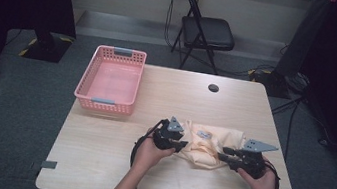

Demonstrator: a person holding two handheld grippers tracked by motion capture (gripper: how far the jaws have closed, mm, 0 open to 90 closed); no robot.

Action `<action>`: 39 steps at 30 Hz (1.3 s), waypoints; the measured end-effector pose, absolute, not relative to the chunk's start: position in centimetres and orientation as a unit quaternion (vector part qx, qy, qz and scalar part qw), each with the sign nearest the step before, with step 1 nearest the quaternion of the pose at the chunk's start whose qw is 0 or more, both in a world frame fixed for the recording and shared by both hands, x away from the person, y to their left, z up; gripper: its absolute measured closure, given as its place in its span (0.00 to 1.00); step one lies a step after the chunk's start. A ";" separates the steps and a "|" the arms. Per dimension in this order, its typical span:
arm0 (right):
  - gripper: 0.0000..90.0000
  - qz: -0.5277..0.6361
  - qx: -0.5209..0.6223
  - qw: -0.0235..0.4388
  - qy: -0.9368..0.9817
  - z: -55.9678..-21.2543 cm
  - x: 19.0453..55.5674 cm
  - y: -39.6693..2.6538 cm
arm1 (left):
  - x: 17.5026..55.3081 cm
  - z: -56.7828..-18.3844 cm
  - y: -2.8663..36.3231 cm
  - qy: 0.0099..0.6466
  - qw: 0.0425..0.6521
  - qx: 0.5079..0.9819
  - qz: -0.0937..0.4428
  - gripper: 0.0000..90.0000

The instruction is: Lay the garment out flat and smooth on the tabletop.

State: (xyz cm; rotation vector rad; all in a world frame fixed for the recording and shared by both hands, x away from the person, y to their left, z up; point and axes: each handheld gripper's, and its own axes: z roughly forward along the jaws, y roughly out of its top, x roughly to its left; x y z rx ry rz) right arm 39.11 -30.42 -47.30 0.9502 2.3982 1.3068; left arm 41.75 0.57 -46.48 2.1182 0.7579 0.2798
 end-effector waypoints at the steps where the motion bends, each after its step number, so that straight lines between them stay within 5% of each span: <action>1: 0.79 0.449 0.324 0.125 0.823 -47.2 39.1 -30.5 | 41.7 -46.5 0.6 0.303 0.423 0.846 0.112 0.75; 5: 0.90 0.452 0.314 0.120 0.826 -47.0 39.1 -30.8 | 42.1 -46.7 0.4 0.301 0.415 0.852 0.110 0.90; 10: 0.97 0.466 0.313 0.112 0.820 -46.5 39.3 -31.5 | 42.3 -46.5 0.7 0.294 0.420 0.851 0.112 0.95; 39: 0.98 0.505 0.353 0.127 0.777 -40.9 42.6 -34.5 | 43.7 -41.0 2.5 0.273 0.468 0.823 0.171 0.96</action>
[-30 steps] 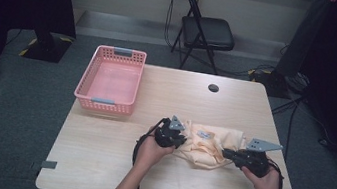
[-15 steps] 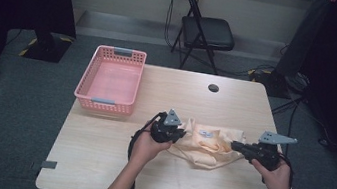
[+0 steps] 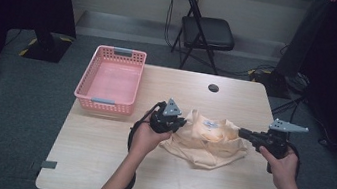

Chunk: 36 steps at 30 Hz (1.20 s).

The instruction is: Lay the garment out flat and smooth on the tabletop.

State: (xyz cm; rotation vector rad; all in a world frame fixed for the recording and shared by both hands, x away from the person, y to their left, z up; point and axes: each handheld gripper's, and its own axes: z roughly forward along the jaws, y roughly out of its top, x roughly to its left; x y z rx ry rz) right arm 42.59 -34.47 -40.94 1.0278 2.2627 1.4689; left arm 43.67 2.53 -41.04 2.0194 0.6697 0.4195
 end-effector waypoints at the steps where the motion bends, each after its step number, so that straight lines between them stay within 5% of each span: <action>1: 0.98 0.505 0.354 0.128 0.777 -40.8 42.8 -34.5 | 43.8 -40.9 2.6 0.273 0.470 0.822 0.171 0.96; 36: 0.98 0.499 0.391 0.141 0.760 -38.8 48.5 -34.4 | 48.9 -39.2 2.0 0.289 0.467 0.812 0.201 0.97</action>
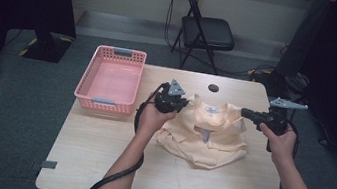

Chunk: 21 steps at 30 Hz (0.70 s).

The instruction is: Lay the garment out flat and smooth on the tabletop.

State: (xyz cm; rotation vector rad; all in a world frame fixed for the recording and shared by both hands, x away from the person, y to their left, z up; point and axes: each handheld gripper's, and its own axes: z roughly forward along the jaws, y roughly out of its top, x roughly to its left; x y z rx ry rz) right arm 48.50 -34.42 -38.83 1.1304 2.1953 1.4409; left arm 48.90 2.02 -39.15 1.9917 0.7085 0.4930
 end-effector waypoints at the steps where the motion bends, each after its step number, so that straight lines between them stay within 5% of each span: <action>1: 0.98 0.499 0.392 0.141 0.760 -38.8 48.7 -34.4 | 49.0 -39.1 2.0 0.289 0.466 0.812 0.203 0.97; 11: 0.95 0.503 0.442 0.163 0.724 -37.9 54.5 -33.7 | 53.2 -39.7 1.4 0.326 0.484 0.772 0.251 0.96; 14: 0.83 0.518 0.452 0.163 0.708 -37.6 55.4 -33.7 | 53.9 -40.0 1.0 0.346 0.486 0.762 0.253 0.57; 15: 0.72 0.510 0.455 0.168 0.711 -37.3 55.6 -33.5 | 54.0 -40.1 0.9 0.351 0.487 0.759 0.253 0.57; 17: 0.62 0.506 0.440 0.164 0.723 -37.5 55.0 -33.0 | 53.7 -40.3 0.7 0.345 0.483 0.767 0.246 0.37; 21: 0.43 0.493 0.432 0.158 0.739 -38.6 53.5 -32.5 | 53.0 -40.6 0.5 0.350 0.482 0.771 0.226 0.26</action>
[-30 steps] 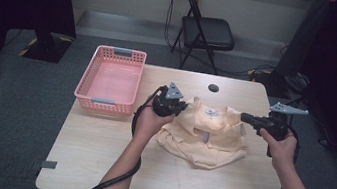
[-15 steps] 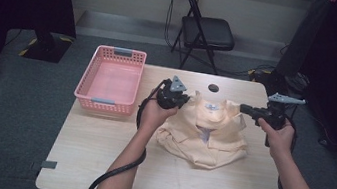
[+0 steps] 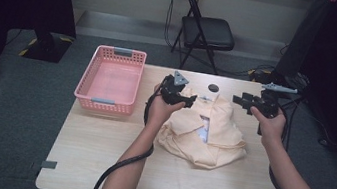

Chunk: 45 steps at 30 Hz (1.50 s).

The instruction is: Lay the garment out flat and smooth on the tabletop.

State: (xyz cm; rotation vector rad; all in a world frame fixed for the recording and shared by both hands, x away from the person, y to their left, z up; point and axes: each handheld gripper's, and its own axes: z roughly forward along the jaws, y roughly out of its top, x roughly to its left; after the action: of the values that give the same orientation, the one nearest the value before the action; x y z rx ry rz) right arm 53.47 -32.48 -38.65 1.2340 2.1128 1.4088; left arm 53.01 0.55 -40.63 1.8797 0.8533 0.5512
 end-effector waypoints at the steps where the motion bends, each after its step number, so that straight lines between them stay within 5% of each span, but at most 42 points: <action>1: 0.38 0.492 0.430 0.160 0.740 -38.9 53.0 -32.4 | 52.2 -40.9 0.5 0.345 0.484 0.774 0.217 0.25; 11: 0.25 0.484 0.403 0.165 0.759 -40.1 48.5 -31.3 | 48.9 -41.7 0.7 0.339 0.486 0.784 0.186 0.17; 45: 0.15 0.429 0.376 0.167 0.804 -47.1 40.1 -33.7 | 40.6 -48.5 3.1 0.299 0.465 0.822 0.138 0.17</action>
State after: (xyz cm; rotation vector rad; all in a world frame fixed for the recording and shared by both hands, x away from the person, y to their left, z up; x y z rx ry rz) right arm 40.14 -33.69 -47.09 1.0712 2.2889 1.2198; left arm 40.59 3.06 -48.47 2.0182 0.7341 0.3390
